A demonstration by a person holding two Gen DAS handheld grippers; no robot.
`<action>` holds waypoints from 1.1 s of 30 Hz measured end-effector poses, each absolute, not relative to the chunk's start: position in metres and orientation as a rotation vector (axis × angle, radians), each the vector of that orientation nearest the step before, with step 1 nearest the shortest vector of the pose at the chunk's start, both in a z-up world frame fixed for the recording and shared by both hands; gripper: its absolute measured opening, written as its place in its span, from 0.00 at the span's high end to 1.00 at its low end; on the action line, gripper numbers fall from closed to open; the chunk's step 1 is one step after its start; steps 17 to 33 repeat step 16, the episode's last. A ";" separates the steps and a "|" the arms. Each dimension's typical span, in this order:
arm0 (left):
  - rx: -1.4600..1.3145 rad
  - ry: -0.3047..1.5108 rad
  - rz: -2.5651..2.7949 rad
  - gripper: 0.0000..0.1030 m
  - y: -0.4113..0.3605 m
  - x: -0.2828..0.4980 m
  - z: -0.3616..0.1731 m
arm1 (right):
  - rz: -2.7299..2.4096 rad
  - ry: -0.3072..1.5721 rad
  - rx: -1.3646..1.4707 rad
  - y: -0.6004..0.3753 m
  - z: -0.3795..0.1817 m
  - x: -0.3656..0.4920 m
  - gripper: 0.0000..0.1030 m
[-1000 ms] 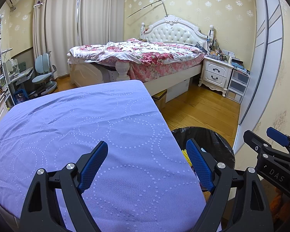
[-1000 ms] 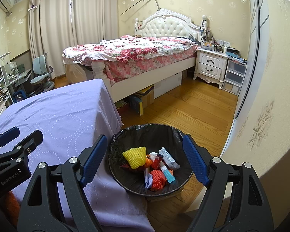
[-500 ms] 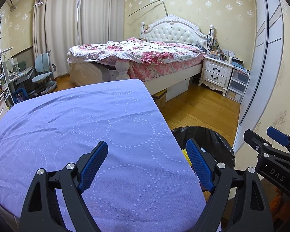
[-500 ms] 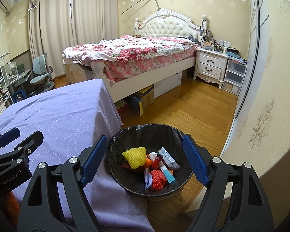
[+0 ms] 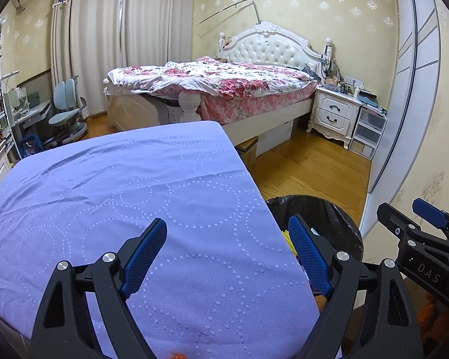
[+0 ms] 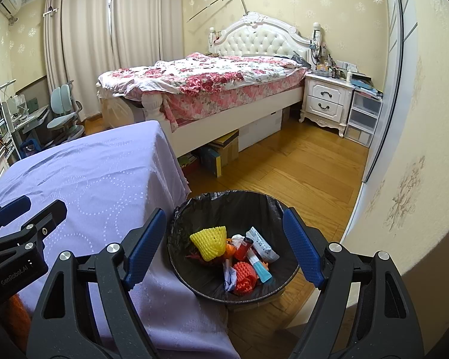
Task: Collect trash
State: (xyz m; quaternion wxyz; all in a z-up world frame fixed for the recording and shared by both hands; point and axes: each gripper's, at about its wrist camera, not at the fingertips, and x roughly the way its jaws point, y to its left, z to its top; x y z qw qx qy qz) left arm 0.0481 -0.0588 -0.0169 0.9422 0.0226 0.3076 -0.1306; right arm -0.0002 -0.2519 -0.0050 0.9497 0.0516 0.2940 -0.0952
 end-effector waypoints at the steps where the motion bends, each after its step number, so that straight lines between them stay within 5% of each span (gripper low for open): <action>1: 0.041 0.630 -0.267 0.17 -0.058 0.049 -0.018 | -0.194 0.597 0.105 -0.253 -0.005 0.000 0.24; 33: 0.044 0.681 -0.133 0.15 -0.018 0.071 -0.032 | -0.105 0.653 0.071 -0.221 -0.014 0.031 0.24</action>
